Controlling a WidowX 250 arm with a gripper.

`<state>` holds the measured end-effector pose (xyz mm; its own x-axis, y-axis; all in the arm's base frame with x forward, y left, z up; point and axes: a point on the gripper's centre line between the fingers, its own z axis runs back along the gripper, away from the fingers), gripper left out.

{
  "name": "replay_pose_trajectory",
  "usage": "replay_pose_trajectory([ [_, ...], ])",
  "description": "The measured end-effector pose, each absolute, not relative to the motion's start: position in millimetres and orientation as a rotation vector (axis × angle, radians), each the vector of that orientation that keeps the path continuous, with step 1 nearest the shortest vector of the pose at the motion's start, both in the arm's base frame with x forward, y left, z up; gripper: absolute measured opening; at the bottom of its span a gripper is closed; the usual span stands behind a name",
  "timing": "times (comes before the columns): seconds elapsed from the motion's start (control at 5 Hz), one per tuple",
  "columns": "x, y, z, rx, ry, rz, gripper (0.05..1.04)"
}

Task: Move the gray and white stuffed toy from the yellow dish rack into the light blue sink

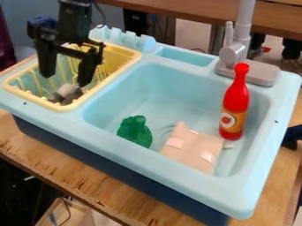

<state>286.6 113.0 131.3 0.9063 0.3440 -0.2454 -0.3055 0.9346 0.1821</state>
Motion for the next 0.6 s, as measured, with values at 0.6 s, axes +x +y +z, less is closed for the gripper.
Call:
replay_pose_trajectory([
  [0.6, 281, 115, 102, 0.114, 0.326, 0.410, 0.968],
])
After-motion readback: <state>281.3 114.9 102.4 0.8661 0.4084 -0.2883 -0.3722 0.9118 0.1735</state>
